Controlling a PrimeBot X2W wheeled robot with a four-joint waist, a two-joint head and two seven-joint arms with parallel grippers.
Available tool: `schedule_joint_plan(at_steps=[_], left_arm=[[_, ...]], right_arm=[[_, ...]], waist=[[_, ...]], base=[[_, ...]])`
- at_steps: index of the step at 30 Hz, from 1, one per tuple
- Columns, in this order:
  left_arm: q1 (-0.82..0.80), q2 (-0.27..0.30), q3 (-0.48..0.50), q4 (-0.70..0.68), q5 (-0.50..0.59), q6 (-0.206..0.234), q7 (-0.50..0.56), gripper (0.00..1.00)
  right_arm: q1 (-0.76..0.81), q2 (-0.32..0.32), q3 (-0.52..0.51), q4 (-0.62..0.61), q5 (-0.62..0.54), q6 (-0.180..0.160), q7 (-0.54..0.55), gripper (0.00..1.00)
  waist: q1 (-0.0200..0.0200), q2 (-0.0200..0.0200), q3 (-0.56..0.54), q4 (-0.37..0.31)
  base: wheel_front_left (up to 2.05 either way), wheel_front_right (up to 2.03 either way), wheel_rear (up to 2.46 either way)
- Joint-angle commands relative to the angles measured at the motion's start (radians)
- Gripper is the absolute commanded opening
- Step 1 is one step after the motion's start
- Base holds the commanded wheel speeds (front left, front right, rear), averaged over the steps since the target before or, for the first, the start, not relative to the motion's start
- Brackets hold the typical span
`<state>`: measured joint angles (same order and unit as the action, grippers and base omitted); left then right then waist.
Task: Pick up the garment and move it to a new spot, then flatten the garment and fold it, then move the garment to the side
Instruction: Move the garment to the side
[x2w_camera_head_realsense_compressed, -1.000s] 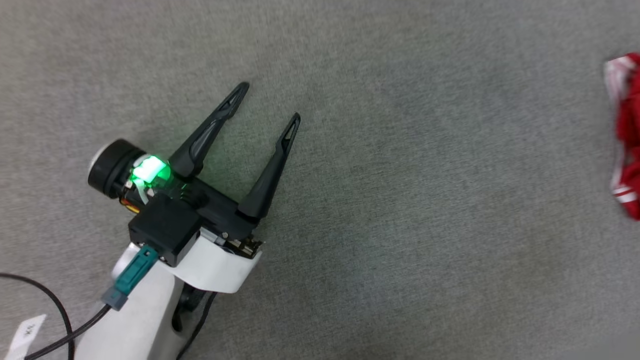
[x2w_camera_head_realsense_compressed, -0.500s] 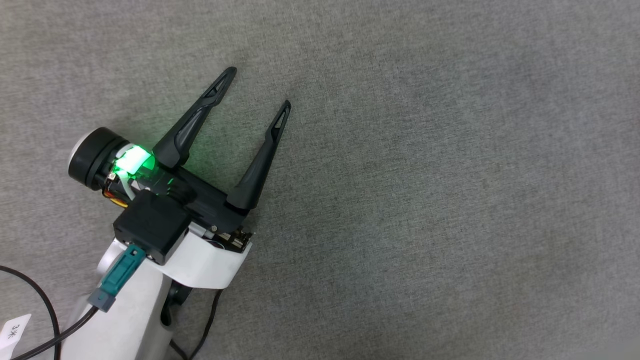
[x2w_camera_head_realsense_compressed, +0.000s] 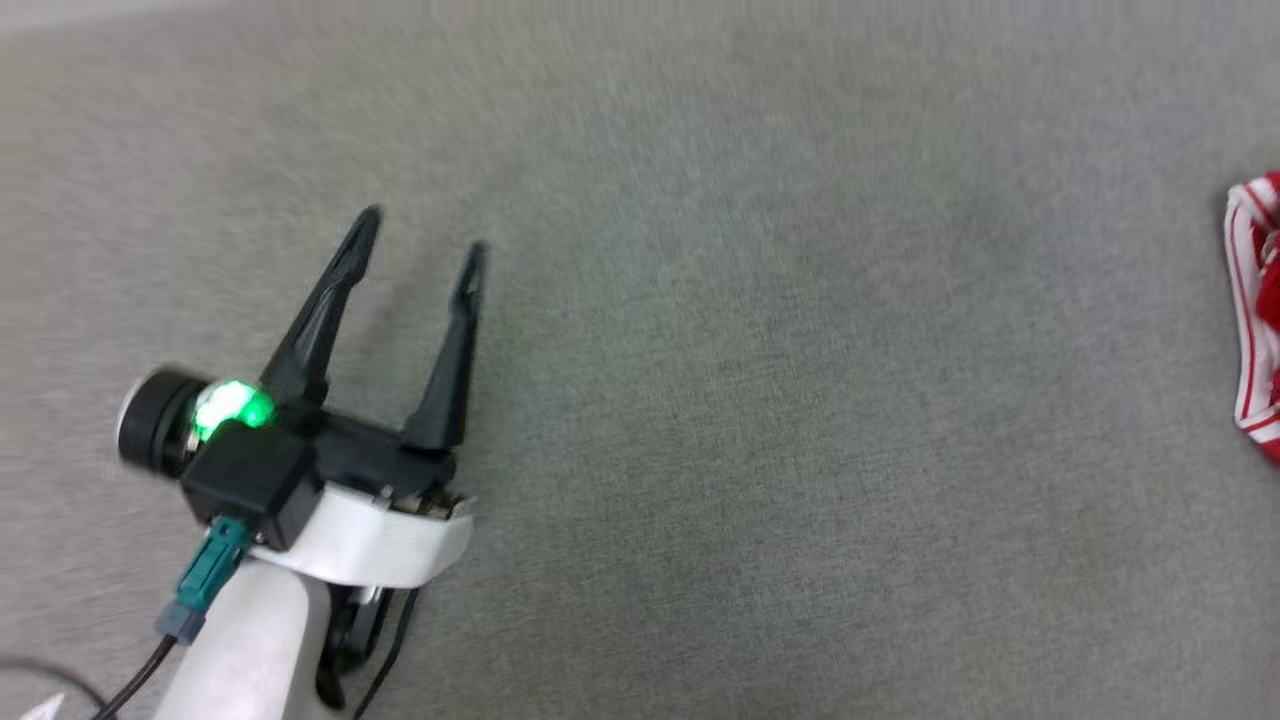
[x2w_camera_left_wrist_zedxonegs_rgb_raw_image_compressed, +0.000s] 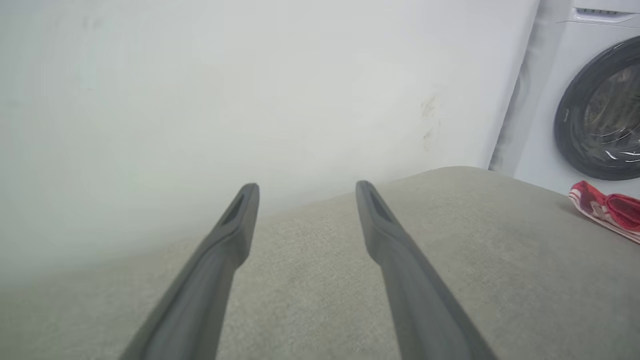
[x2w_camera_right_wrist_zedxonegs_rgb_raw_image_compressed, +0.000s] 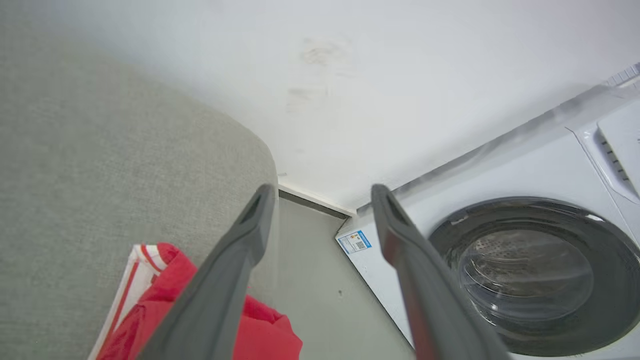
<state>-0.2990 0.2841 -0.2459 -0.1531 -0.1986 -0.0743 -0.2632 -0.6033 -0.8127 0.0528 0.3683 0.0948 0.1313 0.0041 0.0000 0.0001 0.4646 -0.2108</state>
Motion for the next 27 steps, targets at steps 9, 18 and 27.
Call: schedule_joint_plan(at_steps=[9, 18, 27], left_arm=[[0.173, -0.066, 0.112, 0.035, -0.035, 0.049, -0.002, 1.0], [0.284, -0.109, 0.145, 0.068, -0.037, 0.022, -0.002, 1.0], [0.344, -0.167, 0.153, 0.108, -0.004, -0.003, -0.002, 1.0]], right_arm=[[0.171, 0.236, -0.051, -0.215, 0.095, -0.001, -0.054, 1.0], [0.417, 0.471, -0.11, -0.427, 0.128, -0.001, -0.06, 1.0], [0.608, 0.592, -0.114, -0.424, 0.206, -0.001, -0.182, 1.0]], waist=[[0.0, -0.0001, -0.274, 0.132], [0.0, -0.0001, -0.367, 0.213], [0.0, -0.0001, -0.394, 0.246]], base=[[0.0, 0.0, 0.0], [0.0, 0.0, 0.0], [0.0, 0.0, 0.0]])
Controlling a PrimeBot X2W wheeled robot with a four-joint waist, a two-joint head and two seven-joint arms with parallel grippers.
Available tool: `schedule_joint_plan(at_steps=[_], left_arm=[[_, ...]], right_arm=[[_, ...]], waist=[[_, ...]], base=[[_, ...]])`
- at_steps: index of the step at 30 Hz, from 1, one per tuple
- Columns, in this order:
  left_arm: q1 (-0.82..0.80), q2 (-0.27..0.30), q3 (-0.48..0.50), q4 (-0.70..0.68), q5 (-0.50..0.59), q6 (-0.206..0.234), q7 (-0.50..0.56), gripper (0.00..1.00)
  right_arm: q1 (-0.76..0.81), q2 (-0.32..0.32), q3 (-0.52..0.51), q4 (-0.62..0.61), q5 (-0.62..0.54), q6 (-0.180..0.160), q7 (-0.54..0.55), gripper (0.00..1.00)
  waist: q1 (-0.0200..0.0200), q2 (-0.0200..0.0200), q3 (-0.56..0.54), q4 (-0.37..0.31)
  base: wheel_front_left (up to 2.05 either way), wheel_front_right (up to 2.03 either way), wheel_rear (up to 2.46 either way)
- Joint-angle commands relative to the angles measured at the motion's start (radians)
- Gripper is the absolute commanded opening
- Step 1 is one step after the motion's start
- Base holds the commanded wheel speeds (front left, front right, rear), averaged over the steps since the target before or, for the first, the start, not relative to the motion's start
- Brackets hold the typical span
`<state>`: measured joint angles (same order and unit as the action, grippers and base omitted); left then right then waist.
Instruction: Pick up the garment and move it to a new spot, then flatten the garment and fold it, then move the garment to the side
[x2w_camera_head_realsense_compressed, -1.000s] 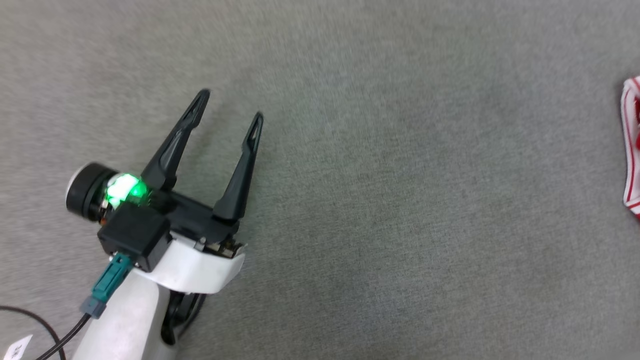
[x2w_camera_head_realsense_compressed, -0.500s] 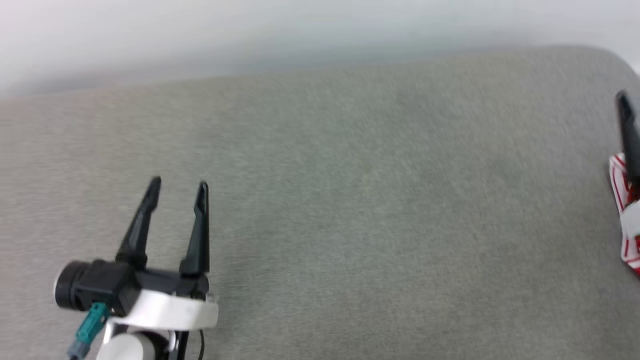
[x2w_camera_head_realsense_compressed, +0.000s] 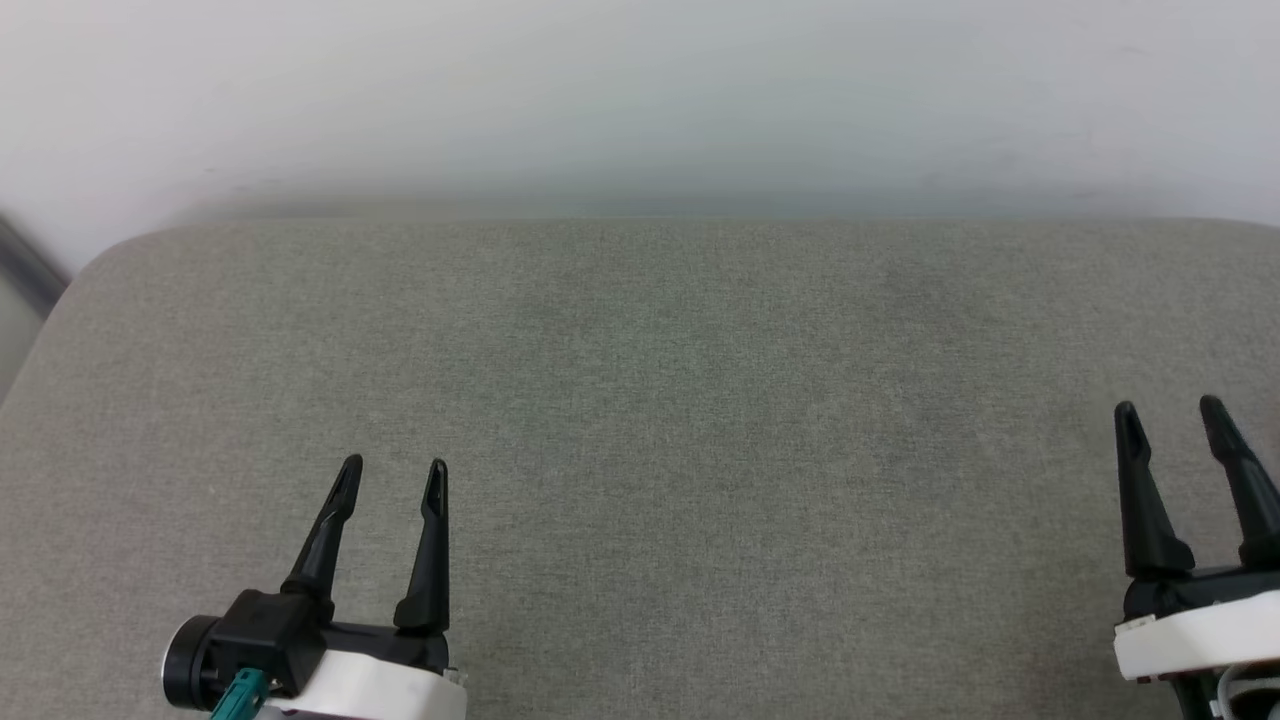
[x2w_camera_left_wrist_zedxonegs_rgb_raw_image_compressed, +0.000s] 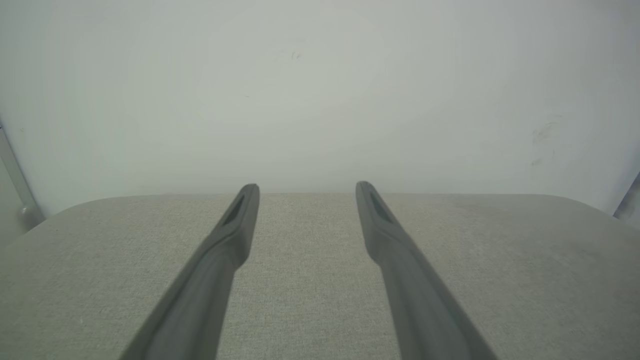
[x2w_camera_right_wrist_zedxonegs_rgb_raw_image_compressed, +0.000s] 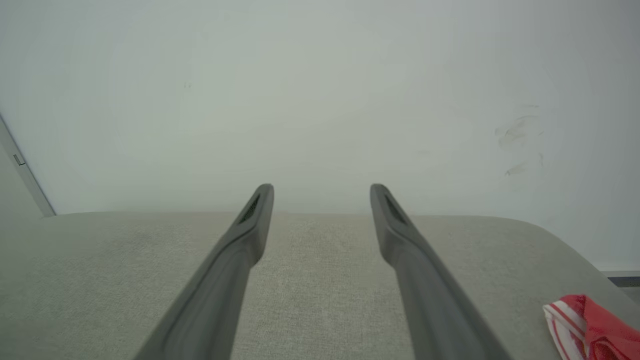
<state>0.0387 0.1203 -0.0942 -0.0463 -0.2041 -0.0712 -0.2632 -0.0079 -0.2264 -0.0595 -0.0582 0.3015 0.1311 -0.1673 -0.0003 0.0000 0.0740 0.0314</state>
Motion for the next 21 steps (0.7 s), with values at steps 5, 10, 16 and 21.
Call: schedule_joint_plan(at_steps=[5, 10, 16, 21], left_arm=[[0.021, -0.023, 0.025, 0.029, 0.01, -0.022, -0.002, 1.0], [0.02, -0.036, 0.039, 0.045, 0.026, -0.034, -0.002, 1.0], [0.012, -0.05, 0.053, 0.041, 0.043, -0.045, -0.002, 1.0], [0.003, -0.055, 0.059, 0.034, 0.044, -0.052, -0.002, 1.0]], right_arm=[[0.049, 0.048, -0.003, 0.033, -0.001, -0.001, -0.056, 1.0], [0.054, 0.07, 0.006, 0.05, -0.01, -0.001, -0.075, 1.0], [0.049, 0.083, 0.004, 0.044, -0.014, -0.001, -0.084, 1.0], [0.049, 0.086, -0.006, 0.042, 0.004, -0.001, -0.086, 1.0]], waist=[[0.0003, 0.0, -0.01, 0.002], [0.0003, 0.0, -0.015, 0.002], [0.0003, 0.0, -0.011, 0.0], [0.0003, 0.0, -0.004, -0.001]], base=[[0.0, 0.0, 0.0], [0.0, 0.0, 0.0], [0.0, 0.0, 0.0], [0.0, 0.0, 0.0]])
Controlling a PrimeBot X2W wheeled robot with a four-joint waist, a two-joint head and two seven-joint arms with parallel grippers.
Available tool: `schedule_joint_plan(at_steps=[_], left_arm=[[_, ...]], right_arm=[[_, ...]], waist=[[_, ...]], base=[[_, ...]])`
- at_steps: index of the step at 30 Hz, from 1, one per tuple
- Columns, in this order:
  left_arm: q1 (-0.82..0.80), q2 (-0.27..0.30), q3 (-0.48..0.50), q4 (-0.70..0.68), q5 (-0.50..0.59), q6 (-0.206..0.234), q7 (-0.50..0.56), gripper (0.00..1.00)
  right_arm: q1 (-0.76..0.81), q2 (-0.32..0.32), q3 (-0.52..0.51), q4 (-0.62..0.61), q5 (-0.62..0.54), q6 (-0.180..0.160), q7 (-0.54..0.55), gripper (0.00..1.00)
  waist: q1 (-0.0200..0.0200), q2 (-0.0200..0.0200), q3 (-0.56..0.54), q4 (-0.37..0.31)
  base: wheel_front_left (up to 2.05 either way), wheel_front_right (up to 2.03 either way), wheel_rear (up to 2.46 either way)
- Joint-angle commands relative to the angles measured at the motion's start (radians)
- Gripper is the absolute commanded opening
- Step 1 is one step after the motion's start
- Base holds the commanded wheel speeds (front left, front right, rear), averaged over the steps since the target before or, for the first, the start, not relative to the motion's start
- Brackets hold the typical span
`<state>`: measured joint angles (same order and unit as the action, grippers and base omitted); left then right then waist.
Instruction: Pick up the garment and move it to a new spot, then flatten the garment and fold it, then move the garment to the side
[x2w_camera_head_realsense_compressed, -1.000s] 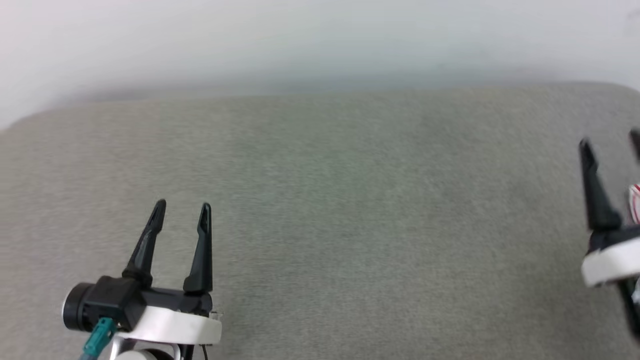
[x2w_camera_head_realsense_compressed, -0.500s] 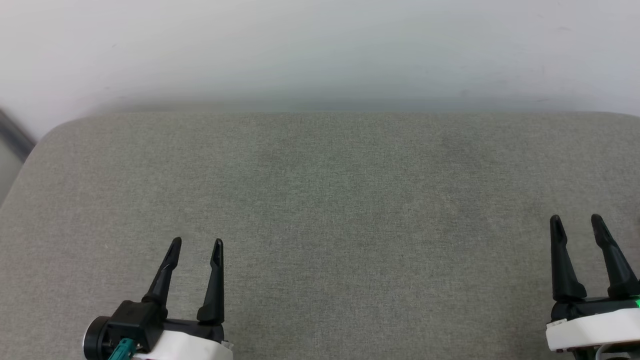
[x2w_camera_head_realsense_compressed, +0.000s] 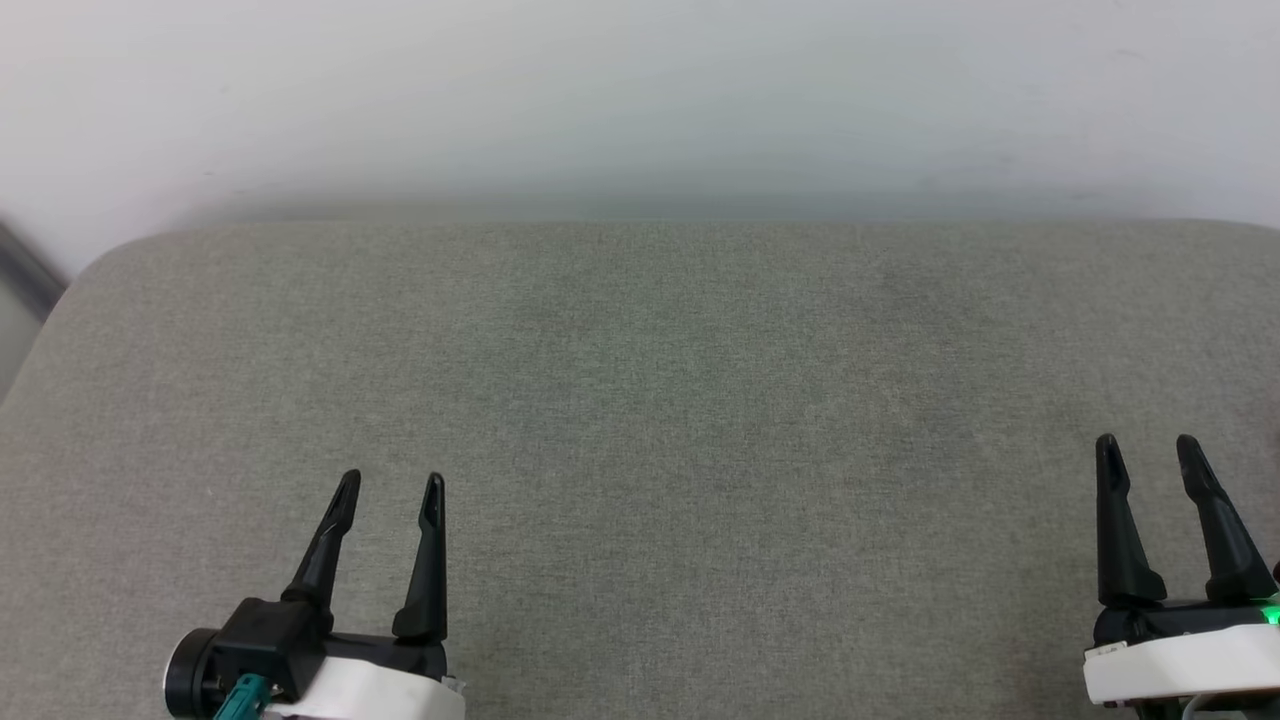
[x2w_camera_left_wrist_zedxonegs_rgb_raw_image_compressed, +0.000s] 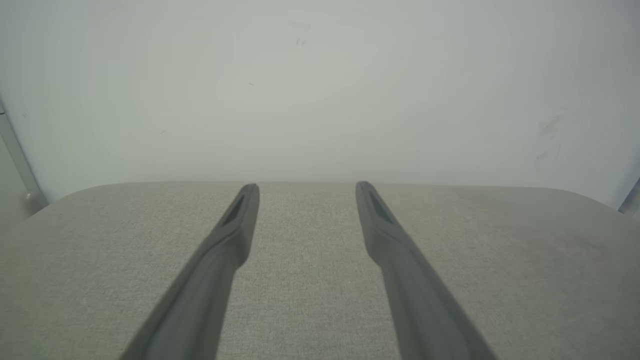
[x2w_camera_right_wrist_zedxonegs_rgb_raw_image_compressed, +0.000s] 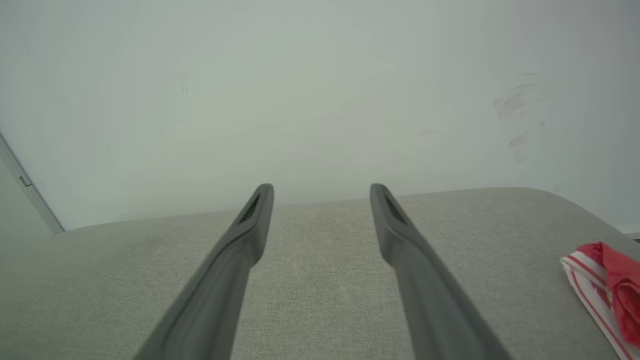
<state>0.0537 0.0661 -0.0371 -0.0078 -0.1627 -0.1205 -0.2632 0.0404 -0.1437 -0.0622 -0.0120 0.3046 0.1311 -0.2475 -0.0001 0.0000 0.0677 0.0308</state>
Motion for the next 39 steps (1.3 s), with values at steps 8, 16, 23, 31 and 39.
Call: schedule_joint_plan(at_steps=[8, 16, 23, 31, 39], left_arm=[[-0.019, 0.005, -0.014, 0.025, 0.045, -0.007, -0.002, 1.0], [-0.026, -0.002, 0.007, 0.007, 0.039, -0.008, -0.002, 1.0], [-0.005, -0.006, 0.008, 0.032, -0.023, -0.006, 0.009, 0.0], [-0.025, 0.004, 0.013, 0.058, -0.195, -0.006, 0.041, 0.0], [-0.044, 0.011, 0.017, 0.085, -0.347, -0.008, 0.07, 0.0]], right_arm=[[0.008, 0.007, -0.002, 0.001, 0.006, -0.001, 0.004, 1.0], [0.012, 0.005, -0.001, 0.004, 0.012, -0.001, 0.007, 1.0], [0.004, 0.009, 0.007, 0.036, 0.068, 0.0, 0.02, 0.0], [-0.015, 0.012, 0.007, 0.062, 0.213, 0.0, 0.053, 0.0], [-0.033, 0.016, 0.007, 0.084, 0.343, 0.0, 0.083, 0.0]], waist=[[0.0001, 0.0, 0.01, 0.001], [0.0001, 0.0, 0.013, 0.002], [0.0001, 0.0, 0.012, 0.002], [0.0001, 0.0, 0.007, 0.0], [0.0001, 0.0, 0.002, -0.002]], base=[[0.0, 0.0, 0.0], [0.0, 0.0, 0.0], [0.0, 0.0, 0.0], [0.0, 0.0, 0.0], [0.0, 0.0, 0.0]])
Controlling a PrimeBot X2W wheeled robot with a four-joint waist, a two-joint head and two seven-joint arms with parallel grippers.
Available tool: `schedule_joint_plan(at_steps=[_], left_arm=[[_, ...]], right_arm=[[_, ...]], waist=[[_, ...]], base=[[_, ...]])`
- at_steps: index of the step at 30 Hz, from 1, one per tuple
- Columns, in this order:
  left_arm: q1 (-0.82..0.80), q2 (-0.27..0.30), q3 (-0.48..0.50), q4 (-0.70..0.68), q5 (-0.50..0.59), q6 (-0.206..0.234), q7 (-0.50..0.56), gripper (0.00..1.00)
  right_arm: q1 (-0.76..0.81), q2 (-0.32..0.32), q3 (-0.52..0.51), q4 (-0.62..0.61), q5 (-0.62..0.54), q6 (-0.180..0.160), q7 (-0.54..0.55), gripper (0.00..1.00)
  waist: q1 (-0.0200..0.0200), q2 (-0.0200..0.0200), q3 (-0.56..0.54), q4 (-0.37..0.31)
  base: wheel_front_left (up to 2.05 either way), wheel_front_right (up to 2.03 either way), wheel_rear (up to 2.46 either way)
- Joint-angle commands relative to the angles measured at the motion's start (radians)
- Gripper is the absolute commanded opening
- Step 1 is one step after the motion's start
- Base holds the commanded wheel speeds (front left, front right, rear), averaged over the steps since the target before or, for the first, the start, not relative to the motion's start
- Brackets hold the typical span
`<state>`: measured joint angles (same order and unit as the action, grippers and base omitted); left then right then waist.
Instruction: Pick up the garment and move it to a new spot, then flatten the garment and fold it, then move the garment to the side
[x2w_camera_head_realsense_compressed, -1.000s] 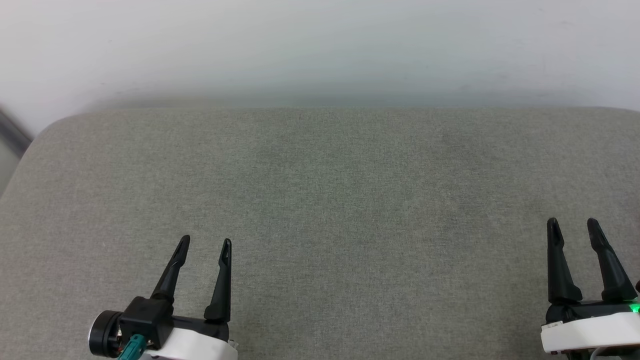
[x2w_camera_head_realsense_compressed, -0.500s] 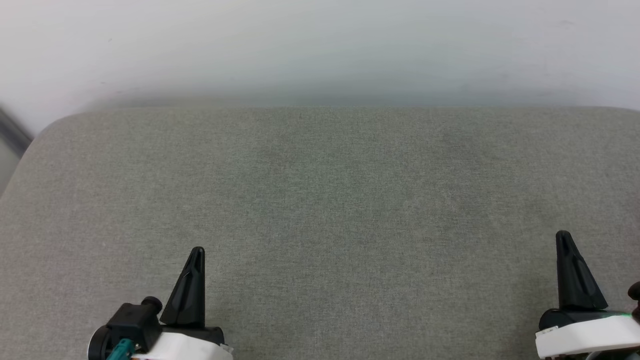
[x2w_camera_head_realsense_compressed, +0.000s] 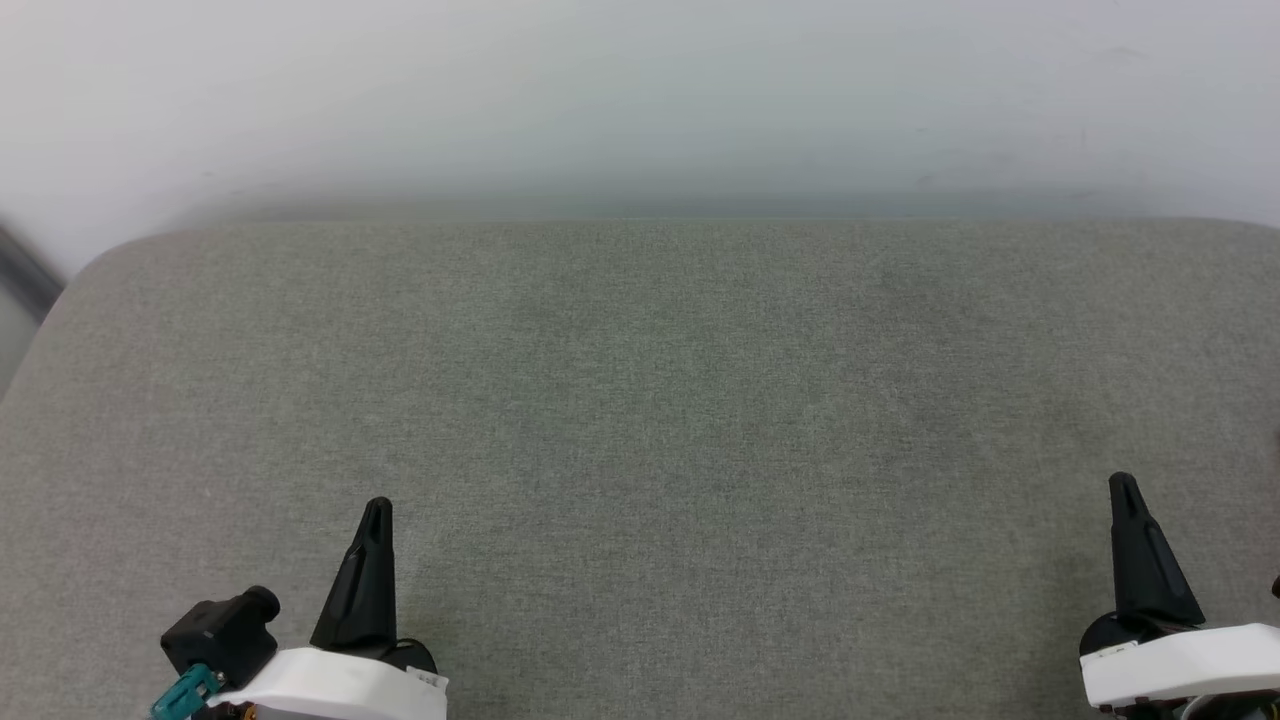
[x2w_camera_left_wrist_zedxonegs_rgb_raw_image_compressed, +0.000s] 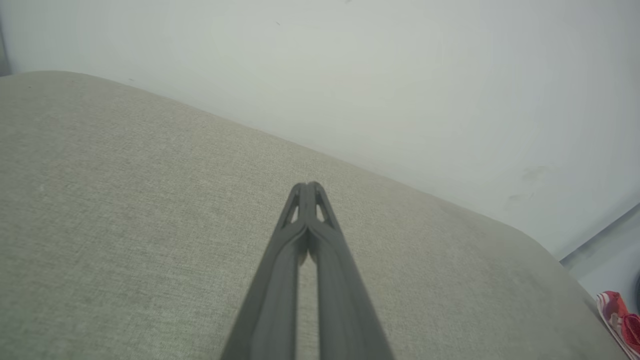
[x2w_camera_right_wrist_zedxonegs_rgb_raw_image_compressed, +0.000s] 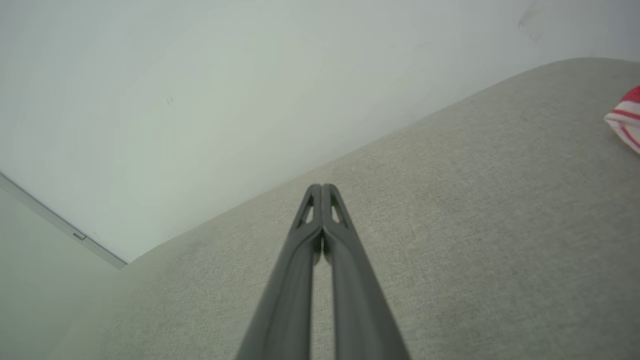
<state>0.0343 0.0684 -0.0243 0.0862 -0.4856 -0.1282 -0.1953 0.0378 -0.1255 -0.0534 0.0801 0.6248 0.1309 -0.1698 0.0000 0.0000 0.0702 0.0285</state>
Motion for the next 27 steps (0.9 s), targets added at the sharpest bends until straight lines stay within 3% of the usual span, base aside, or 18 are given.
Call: schedule_joint_plan(at_steps=[1, 27], left_arm=[[-0.027, 0.009, 0.004, -0.006, -0.042, 0.0, 0.006, 0.0], [-0.07, 0.019, 0.025, 0.05, -0.44, -0.002, 0.09, 0.0]], right_arm=[[-0.032, -0.001, -0.002, -0.006, 0.038, 0.0, 0.008, 0.0], [-0.074, 0.015, -0.009, 0.052, 0.379, 0.0, 0.093, 0.0]], waist=[[0.0, 0.0, -0.001, 0.0], [0.0, 0.0, -0.017, -0.007]], base=[[0.0, 0.0, 0.0], [0.0, 0.0, 0.0]])
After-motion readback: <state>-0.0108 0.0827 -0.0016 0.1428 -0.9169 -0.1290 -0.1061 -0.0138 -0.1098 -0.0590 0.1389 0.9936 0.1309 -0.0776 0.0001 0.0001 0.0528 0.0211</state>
